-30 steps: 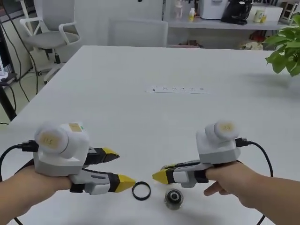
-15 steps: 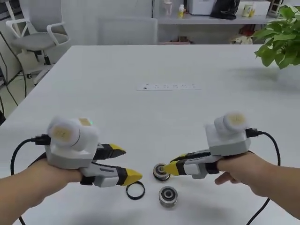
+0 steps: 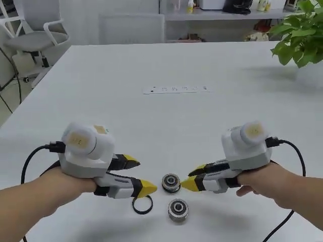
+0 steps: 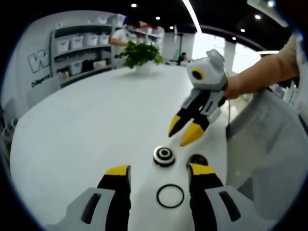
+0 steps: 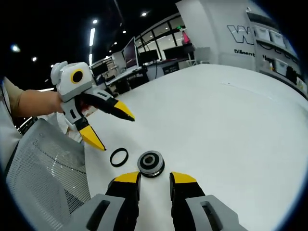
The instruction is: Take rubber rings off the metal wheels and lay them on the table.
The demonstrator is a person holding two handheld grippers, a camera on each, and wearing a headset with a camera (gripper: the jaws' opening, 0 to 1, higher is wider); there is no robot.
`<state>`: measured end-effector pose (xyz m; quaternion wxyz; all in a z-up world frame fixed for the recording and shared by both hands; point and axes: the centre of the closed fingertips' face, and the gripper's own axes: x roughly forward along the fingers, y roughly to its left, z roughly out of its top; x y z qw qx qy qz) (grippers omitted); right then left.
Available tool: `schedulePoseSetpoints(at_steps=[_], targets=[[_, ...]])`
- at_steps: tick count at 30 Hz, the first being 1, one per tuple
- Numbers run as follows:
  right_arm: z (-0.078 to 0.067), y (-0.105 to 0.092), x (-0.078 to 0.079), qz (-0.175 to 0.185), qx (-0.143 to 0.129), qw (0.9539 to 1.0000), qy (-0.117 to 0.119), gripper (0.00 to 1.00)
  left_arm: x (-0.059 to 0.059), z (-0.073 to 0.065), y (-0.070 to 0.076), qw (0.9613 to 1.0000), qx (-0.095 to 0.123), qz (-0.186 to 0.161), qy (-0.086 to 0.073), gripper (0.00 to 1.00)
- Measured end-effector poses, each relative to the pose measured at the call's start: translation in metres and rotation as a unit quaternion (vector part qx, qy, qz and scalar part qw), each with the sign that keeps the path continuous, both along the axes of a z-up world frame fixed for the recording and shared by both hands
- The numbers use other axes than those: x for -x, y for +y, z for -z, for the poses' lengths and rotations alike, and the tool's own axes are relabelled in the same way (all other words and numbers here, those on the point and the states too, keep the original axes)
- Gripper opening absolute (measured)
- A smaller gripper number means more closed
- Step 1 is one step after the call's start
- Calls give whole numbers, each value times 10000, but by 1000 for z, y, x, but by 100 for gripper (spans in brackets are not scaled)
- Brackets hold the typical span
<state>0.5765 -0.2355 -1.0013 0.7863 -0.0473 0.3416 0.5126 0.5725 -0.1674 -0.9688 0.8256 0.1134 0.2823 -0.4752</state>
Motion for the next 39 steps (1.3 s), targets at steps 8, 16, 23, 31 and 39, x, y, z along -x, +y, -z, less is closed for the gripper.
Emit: schedulePoseSetpoints(at_steps=[8,16,23,31,39], targets=[[11,4,1,-214,90,9997,-51,21,-3,7,-10,9999,-18,117,61,47],[13,9,-1,-345,71,9992,-194,19,-3,16,-20,9996,-55,256,111,42],[16,11,0,-473,55,9984,-320,18,-6,18,-31,9994,0,315,140,38],[19,11,0,-575,115,9973,-448,17,-5,25,-42,9988,-32,455,198,33],[20,13,1,-625,153,9964,-557,17,-5,32,-47,9983,-124,540,193,27]])
